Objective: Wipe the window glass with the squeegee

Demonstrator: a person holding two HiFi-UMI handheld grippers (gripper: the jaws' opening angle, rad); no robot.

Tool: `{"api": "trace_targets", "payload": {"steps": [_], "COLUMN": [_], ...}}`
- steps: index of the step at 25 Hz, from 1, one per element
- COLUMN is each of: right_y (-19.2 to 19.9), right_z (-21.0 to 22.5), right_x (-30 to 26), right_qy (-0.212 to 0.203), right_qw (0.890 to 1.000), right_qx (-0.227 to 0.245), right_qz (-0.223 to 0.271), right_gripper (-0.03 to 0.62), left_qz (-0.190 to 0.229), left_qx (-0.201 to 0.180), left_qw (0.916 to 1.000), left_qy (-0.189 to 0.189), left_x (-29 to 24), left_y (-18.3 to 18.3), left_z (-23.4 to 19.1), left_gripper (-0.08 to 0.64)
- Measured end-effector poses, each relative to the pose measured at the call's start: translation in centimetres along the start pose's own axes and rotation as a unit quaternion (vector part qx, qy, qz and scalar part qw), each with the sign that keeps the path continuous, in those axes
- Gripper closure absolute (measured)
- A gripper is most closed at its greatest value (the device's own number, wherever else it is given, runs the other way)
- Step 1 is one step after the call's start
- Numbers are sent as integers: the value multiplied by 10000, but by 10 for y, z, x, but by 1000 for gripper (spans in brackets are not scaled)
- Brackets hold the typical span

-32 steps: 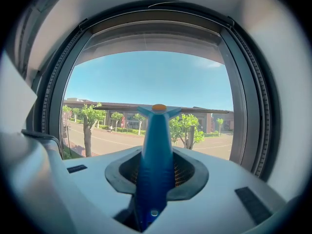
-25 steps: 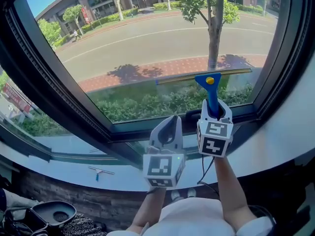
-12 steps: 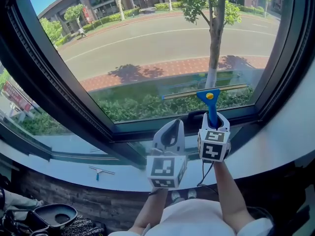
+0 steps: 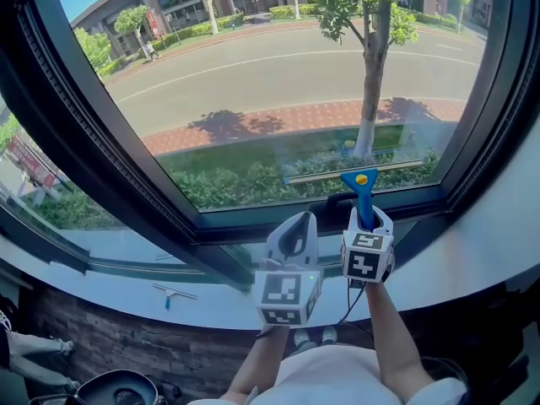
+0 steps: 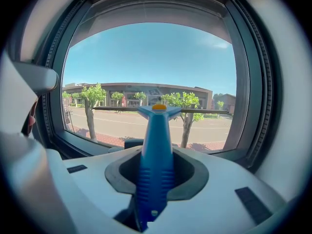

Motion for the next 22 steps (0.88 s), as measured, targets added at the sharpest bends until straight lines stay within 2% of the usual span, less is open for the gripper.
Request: {"api": "trace_targets", "payload": {"steps": [13, 22], "right_y": [53, 47], "right_z": [1, 7], "right_x": [-7, -9], "right_qy": [-73, -82], "right_qw": [9978, 9993], "right_qx": [-171, -192], "right_qz": [-640, -303], "right_gripper": [482, 482], "left_qz": [-155, -244], "left_qx": [13, 15], "left_qw": [9999, 9997], "left_qy": [-27, 36], "left_x": [7, -4], "left_y": [10, 26], "left_z": [-6, -10], "left_gripper": [566, 566]}}
Point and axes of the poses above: the fingertips, and each gripper's own axes: x backward along the fingers, z to its right, y out of its underside, the point moved 3 cm from there along x, backward along the fingers, and after that the axes turned 8 degrees about z, right-handed, at the moved point
